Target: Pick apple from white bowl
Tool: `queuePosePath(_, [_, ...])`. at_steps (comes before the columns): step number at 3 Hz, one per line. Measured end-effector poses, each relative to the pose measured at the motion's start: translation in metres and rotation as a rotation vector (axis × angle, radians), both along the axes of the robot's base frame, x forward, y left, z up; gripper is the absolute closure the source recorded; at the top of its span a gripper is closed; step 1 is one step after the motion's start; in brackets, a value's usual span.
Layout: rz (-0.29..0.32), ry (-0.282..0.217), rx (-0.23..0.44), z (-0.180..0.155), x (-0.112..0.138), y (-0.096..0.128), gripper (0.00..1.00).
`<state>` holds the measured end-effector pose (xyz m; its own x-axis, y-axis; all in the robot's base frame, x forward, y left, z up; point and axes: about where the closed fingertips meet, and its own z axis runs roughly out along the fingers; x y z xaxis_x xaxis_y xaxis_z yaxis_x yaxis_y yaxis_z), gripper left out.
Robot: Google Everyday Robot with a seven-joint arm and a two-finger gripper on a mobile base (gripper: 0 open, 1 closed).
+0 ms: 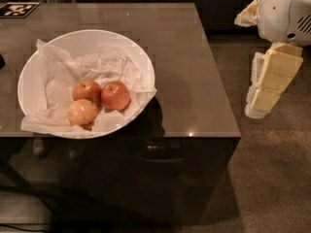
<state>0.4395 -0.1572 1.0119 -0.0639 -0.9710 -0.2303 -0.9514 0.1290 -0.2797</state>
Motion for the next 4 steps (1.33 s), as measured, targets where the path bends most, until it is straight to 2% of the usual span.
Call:
queuePosePath(1, [0.042,-0.014,0.063,0.035,-0.011,0.03,0.0])
queuePosePath(2, [0.1,-0.011,0.084,0.063,-0.019,0.074,0.0])
queuePosePath(3, [0.148,-0.003,0.083,0.064,-0.008,0.109,0.0])
queuePosePath(4, [0.154,-0.048,0.105,0.075,-0.006,0.118,0.0])
